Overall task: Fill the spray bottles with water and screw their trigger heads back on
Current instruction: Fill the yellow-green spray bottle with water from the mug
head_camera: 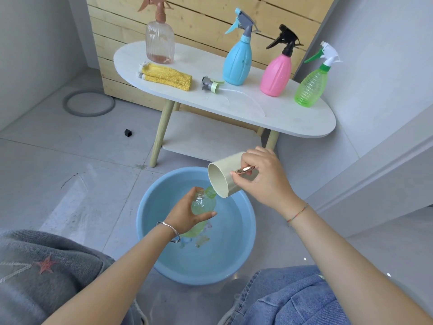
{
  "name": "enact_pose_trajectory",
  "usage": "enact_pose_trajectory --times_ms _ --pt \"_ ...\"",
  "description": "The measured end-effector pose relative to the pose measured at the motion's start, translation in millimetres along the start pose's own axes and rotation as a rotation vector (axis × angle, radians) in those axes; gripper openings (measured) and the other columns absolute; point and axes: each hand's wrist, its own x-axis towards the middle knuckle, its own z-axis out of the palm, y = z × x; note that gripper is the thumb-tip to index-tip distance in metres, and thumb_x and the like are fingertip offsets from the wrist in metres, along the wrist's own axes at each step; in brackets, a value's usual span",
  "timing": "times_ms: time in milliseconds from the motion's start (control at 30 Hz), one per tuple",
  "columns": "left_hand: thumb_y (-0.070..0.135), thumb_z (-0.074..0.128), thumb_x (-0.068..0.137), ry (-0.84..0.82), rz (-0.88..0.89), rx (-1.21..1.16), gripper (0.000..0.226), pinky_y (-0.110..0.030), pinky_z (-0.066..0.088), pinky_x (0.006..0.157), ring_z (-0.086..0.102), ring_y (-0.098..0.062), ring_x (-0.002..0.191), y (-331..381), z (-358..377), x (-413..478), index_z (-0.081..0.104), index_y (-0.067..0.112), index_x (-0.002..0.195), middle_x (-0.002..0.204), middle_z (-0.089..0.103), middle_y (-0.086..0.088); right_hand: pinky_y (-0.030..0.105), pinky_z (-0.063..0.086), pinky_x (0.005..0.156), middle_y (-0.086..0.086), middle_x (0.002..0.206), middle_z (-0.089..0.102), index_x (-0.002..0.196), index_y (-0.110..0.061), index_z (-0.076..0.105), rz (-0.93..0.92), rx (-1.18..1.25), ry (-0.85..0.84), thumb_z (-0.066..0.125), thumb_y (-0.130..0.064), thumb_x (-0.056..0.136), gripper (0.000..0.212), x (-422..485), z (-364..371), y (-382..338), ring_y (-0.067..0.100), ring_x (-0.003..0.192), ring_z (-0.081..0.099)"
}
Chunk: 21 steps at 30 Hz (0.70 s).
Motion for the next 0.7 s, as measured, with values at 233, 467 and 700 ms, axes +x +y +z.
enact_pose_trajectory --times_ms 233,467,700 --pt "0.039 0.078 0.075 0.086 -0.030 -0.099 0.055 -0.020 0.038 0.093 0.054 -0.004 0.106 -1.2 -10.0 1.3 0.047 0.025 0.118 0.112 0.058 0.014 0.024 0.028 0.058 0.002 0.057 0.037 0.059 -0.010 0.040 0.687 0.536 0.164 0.075 -0.015 0.077 0.039 -8.0 16.3 37.9 0.013 0.059 0.034" --pt "0.038 0.077 0.077 0.177 -0.111 -0.155 0.054 -0.014 0.035 0.084 0.054 -0.009 0.106 -10.5 -23.8 6.7 0.046 0.022 0.119 0.115 0.058 0.005 0.029 0.028 0.057 0.001 0.057 0.041 0.054 -0.018 0.039 0.917 0.356 -0.257 0.064 -0.030 0.087 0.043 -54.3 96.8 76.7 0.016 0.059 0.038" --pt "0.035 0.077 0.077 0.232 -0.124 -0.175 0.049 0.000 0.037 0.079 0.054 0.000 0.099 -13.8 -27.6 10.1 0.049 0.023 0.116 0.108 0.059 0.011 0.031 0.027 0.069 -0.003 0.054 0.036 0.054 -0.020 0.031 0.730 -0.016 -0.562 0.059 -0.037 0.089 0.048 -103.3 156.4 72.4 0.024 0.067 0.041"
